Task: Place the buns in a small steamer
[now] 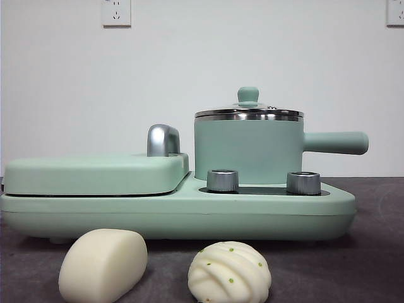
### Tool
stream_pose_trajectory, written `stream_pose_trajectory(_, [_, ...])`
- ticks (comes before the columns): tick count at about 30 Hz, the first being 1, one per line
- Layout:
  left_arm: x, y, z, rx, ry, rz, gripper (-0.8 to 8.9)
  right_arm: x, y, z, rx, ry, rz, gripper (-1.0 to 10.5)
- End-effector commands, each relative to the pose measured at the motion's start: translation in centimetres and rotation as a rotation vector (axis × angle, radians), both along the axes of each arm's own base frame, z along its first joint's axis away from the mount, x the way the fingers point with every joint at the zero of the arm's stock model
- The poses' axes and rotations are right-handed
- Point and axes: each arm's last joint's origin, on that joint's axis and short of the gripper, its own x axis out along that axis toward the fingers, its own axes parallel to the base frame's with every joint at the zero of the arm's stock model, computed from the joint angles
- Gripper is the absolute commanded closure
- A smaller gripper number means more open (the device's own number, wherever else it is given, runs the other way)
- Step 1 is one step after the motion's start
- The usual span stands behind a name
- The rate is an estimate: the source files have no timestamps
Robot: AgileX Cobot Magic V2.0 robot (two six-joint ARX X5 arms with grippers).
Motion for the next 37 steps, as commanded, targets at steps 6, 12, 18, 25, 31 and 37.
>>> stream_pose_trajectory(6, [0.1,0.0,0.7,-0.247,-0.094,-0.005,8.01,0.0,0.0,-0.1,0.175,0.02,-0.011,9.3])
stream_pose_trajectory(12, [0.1,0.0,1.1,-0.604,-0.079,-0.023,8.01,0.0,0.0,0.0,0.515,0.063,-0.015,9.3])
stream_pose_trajectory(18, [-0.2,0.0,2.4,-0.697,-0.154,-0.06,8.01,-0.3,0.1,1.8,0.577,0.023,0.043,9.3])
stream_pose_trajectory(25, [-0.9,0.0,5.2,-0.676,-0.172,-0.062,8.01,-1.6,0.0,6.3,0.626,-0.013,0.063,9.3])
stream_pose_trajectory(31, [-1.4,0.1,9.0,-0.589,-0.067,-0.019,8.01,-2.0,0.1,10.8,0.55,0.011,0.105,9.3])
stream_pose_trajectory(37, [-1.1,0.0,14.1,-0.403,-0.026,-0.007,8.01,-1.3,0.4,14.9,0.394,0.032,0.158,9.3])
